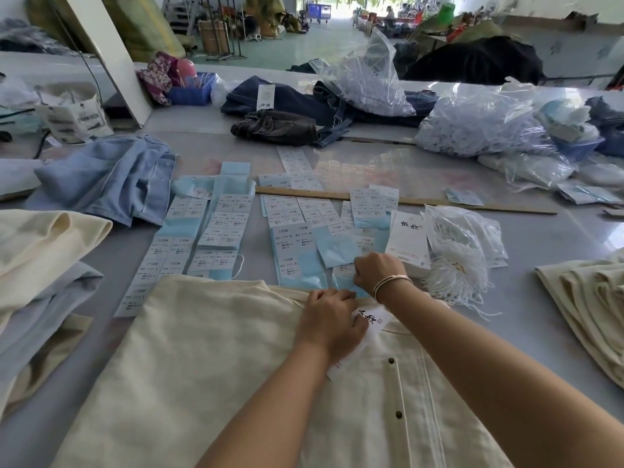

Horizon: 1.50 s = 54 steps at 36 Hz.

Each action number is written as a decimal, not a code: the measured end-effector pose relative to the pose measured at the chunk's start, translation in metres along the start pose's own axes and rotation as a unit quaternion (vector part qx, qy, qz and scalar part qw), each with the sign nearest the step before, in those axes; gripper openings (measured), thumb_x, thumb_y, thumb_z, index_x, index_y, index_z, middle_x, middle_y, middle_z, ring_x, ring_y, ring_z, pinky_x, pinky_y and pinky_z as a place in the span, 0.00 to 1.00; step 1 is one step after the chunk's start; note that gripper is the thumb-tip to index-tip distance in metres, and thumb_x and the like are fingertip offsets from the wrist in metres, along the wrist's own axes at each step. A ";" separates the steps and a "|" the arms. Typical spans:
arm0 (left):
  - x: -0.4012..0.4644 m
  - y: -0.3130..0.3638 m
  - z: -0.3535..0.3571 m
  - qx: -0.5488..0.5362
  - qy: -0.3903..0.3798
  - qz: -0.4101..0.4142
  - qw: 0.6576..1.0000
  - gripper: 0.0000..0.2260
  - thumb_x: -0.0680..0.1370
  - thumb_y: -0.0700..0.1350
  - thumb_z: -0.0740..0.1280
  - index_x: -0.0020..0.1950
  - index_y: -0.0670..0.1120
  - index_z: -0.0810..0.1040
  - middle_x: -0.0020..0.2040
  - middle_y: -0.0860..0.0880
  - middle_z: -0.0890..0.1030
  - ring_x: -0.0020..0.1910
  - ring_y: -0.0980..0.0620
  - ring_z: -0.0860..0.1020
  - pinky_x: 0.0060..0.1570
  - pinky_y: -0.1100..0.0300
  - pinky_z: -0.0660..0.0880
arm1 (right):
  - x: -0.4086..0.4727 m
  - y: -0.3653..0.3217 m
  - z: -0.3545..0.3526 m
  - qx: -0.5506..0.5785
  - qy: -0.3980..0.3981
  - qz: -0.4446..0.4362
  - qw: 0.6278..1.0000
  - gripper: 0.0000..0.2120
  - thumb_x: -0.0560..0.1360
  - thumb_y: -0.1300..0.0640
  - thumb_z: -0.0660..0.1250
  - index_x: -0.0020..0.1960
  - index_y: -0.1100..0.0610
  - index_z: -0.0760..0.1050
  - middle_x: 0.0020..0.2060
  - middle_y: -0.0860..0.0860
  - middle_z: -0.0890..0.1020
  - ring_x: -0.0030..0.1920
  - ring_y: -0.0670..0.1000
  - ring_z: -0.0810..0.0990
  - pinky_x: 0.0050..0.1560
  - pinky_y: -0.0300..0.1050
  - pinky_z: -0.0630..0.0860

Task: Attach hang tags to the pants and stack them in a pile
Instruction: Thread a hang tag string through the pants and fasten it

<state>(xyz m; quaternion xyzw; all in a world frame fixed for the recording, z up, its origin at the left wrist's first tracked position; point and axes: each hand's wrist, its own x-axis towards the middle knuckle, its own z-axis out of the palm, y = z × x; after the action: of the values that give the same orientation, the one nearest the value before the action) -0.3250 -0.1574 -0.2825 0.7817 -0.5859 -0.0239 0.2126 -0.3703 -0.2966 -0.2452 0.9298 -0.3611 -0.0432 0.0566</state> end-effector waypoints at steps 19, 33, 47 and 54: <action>0.006 -0.007 -0.020 -0.315 -0.056 -0.146 0.936 0.18 0.69 0.53 0.60 0.50 0.45 0.83 0.68 0.56 0.73 0.55 0.51 0.78 0.55 0.58 0.72 | -0.055 0.061 -0.050 0.779 0.179 0.334 0.499 0.09 0.75 0.65 0.62 0.36 0.58 0.71 0.32 0.55 0.78 0.17 0.43 0.73 0.19 0.31 0.67; -0.068 0.018 -0.035 -0.725 0.105 -0.408 0.544 0.11 0.83 0.41 0.56 0.49 0.44 0.77 0.38 0.45 0.83 0.37 0.46 0.80 0.40 0.56 0.75 | -0.163 -0.042 0.006 0.637 0.288 0.204 0.686 0.07 0.72 0.68 0.69 0.38 0.59 0.76 0.37 0.51 0.84 0.36 0.38 0.81 0.37 0.34 0.75; -0.072 0.020 -0.042 -0.774 0.154 -0.383 0.480 0.12 0.83 0.38 0.53 0.52 0.40 0.76 0.43 0.41 0.82 0.33 0.49 0.82 0.31 0.60 0.79 | -0.177 -0.081 0.016 0.337 0.340 -0.042 0.877 0.10 0.61 0.69 0.76 0.36 0.60 0.77 0.46 0.52 0.84 0.30 0.53 0.80 0.25 0.43 0.73; -0.073 0.015 -0.034 -0.782 0.145 -0.381 0.472 0.12 0.84 0.42 0.54 0.56 0.39 0.75 0.44 0.40 0.81 0.40 0.46 0.80 0.39 0.55 0.78 | -0.176 -0.084 0.016 0.291 0.322 -0.026 0.901 0.12 0.58 0.67 0.78 0.34 0.60 0.76 0.39 0.52 0.84 0.24 0.55 0.77 0.22 0.43 0.66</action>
<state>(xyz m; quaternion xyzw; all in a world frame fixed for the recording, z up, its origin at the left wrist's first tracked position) -0.3514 -0.0828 -0.2620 0.4292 0.0703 -0.4370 0.7873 -0.4456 -0.1174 -0.2653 0.8771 -0.2956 0.3638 -0.1045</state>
